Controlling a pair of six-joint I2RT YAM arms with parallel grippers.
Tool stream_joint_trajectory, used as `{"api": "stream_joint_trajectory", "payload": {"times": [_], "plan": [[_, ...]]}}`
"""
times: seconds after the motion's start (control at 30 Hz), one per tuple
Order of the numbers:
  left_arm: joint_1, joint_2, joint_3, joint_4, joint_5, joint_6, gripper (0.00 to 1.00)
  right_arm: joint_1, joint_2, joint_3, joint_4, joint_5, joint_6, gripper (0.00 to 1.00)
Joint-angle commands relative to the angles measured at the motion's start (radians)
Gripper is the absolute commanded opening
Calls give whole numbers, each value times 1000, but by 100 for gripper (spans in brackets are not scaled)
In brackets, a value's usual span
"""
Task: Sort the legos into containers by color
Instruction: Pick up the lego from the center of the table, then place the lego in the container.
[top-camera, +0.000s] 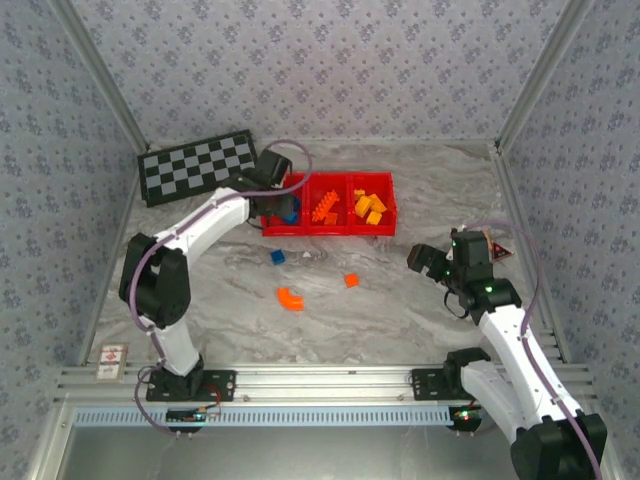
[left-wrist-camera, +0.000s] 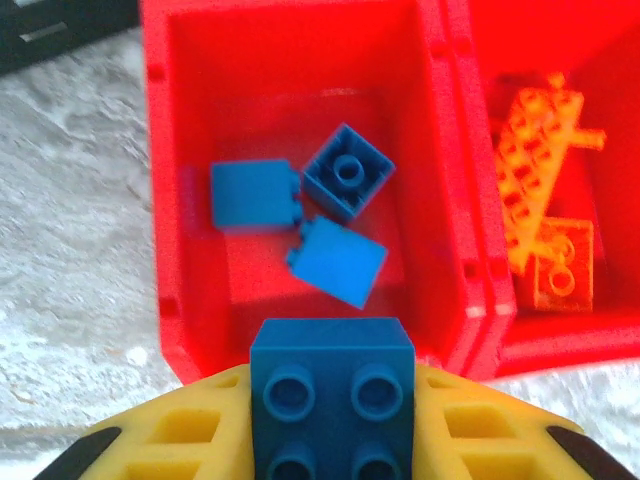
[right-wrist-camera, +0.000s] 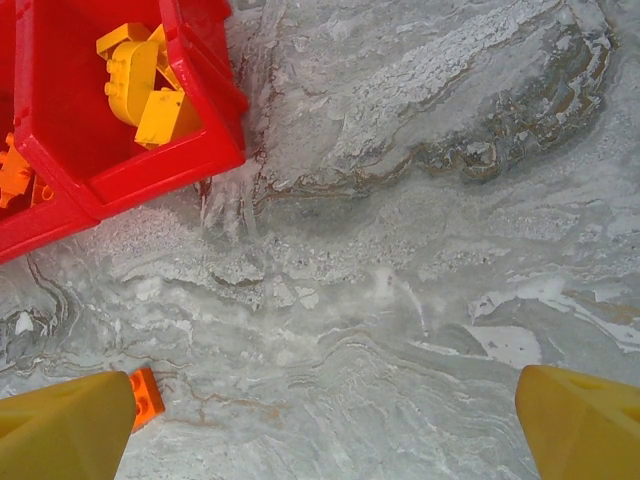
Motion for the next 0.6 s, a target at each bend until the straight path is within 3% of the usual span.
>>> {"api": "stream_joint_trajectory", "payload": {"times": [0.0, 0.37, 0.57], "plan": [[14, 64, 84, -28, 0, -8, 27, -6, -17, -7, -27, 7, -3, 100], [42, 235, 195, -39, 59, -39, 28, -8, -29, -8, -52, 4, -7, 100], [44, 266, 182, -7, 96, -49, 38, -11, -25, -10, -47, 4, -9, 100]]}}
